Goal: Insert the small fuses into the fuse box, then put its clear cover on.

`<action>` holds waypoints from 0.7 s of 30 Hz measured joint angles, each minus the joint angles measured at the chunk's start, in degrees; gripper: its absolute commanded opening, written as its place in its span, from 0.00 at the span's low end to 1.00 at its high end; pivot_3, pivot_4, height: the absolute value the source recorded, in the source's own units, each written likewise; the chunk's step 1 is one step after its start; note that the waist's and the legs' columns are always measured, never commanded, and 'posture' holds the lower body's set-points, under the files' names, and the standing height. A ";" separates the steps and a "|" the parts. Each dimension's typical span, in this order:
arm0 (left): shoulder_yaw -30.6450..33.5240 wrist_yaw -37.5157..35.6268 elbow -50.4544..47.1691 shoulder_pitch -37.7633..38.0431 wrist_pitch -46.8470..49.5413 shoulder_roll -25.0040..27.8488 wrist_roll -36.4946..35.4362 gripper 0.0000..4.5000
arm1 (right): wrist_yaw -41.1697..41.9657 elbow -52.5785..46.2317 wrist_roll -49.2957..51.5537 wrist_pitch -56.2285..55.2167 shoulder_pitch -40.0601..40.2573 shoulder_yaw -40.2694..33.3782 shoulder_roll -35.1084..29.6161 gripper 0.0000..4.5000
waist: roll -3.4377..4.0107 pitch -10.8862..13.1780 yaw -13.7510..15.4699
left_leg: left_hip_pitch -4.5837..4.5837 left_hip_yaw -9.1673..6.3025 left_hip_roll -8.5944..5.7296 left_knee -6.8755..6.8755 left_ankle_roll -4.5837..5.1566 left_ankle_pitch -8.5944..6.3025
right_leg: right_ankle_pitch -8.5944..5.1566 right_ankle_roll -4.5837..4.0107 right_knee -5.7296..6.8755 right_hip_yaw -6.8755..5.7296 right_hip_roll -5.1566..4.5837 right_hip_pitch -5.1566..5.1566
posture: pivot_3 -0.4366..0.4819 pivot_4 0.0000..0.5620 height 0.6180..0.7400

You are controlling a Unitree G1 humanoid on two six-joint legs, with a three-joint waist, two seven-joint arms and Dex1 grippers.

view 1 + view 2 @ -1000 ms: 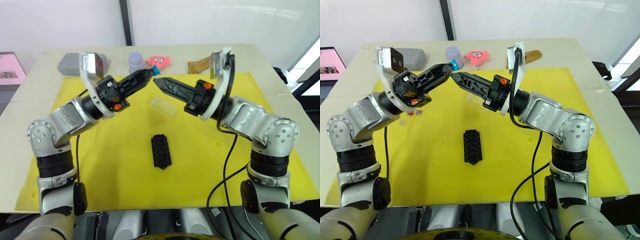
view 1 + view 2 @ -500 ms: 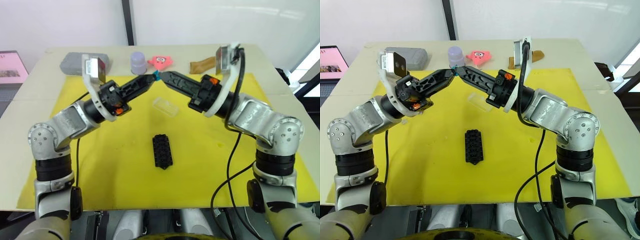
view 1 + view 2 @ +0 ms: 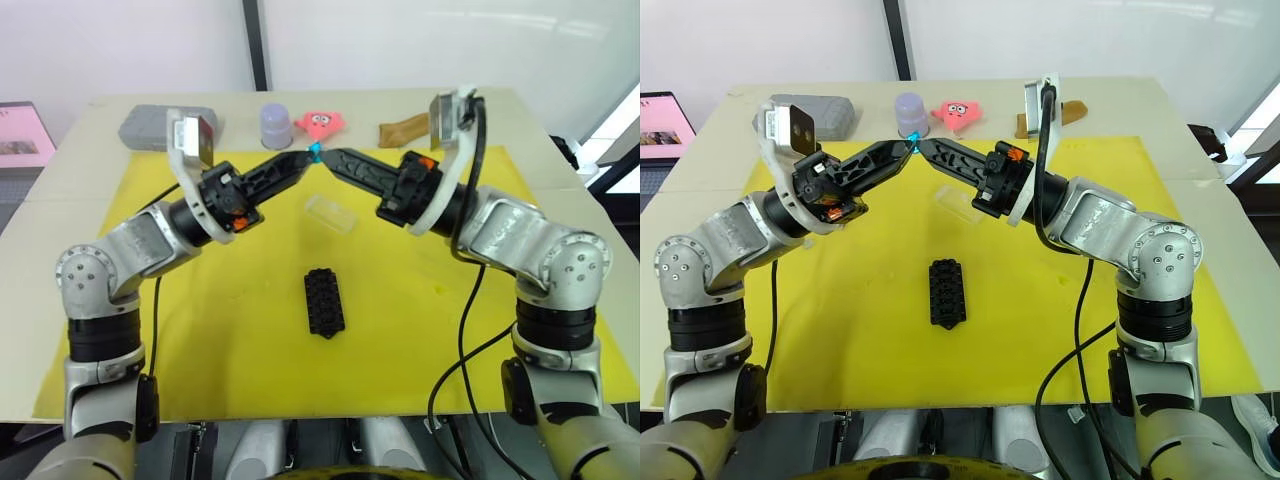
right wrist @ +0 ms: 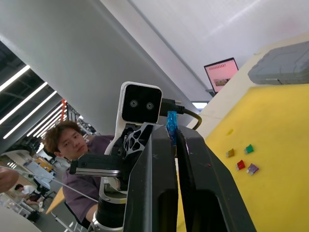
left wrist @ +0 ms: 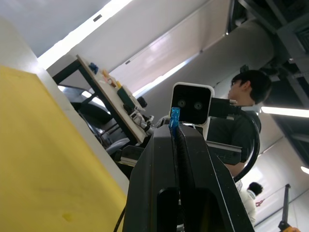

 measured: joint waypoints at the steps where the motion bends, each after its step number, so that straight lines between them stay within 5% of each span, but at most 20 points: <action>1: -0.22 -0.66 -0.14 0.00 -0.17 0.59 0.22 0.00 | -0.19 0.01 0.65 -0.08 0.00 0.04 -0.07 0.01 | 0.00 0.00 -0.02 | 0.00 0.00 0.00 0.00 0.00 0.00 | 0.00 0.00 0.00 0.00 0.00 0.00 | 0.48 0.27 1.00; 5: -0.30 -5.27 -0.43 1.66 1.13 5.48 1.18 0.33 | -0.12 -0.07 3.94 -0.73 -0.02 -0.23 -1.36 0.00 | 0.03 0.02 -0.11 | 0.01 0.00 0.01 -0.02 0.00 0.00 | 0.00 0.00 0.00 0.00 0.00 -0.01 | 0.48 0.27 1.00; 9: -1.26 -25.53 -4.22 6.09 5.63 19.59 16.25 0.76 | 2.90 -0.16 6.44 0.44 -0.12 -2.17 -7.80 0.00 | 0.12 0.07 -0.05 | -0.05 0.02 0.01 -0.08 0.01 0.00 | -0.01 -0.02 -0.12 0.00 0.03 -0.02 | 0.48 0.27 1.00; 14: -11.41 -51.98 -12.29 10.79 -4.53 31.37 43.35 0.76 | 14.73 -3.39 -1.71 7.12 -0.02 -1.02 -19.17 0.00 | 0.43 0.26 0.93 | 0.00 0.04 0.04 -0.10 0.10 -0.05 | -0.02 -0.03 -0.40 0.01 0.01 0.19 | 0.48 0.27 1.00; 17: -18.53 -60.91 -13.49 13.39 -16.70 32.56 59.25 1.00 | 25.67 -9.93 -14.01 8.87 0.80 3.57 -24.81 0.00 | 0.46 0.28 1.53 | -0.02 0.04 0.10 -0.14 0.14 -0.08 | -0.02 -0.03 -0.52 0.00 0.02 0.20 | 0.48 0.27 1.00; 21: -23.32 -64.59 -12.74 14.65 -30.45 29.00 74.12 1.00 | 38.95 -16.52 -35.19 3.42 2.48 14.53 -29.59 0.00 | 0.48 0.30 2.01 | -0.10 0.05 0.10 -0.08 0.26 -0.14 | -0.01 -0.02 -0.59 0.01 0.00 0.23 | 0.48 0.27 1.00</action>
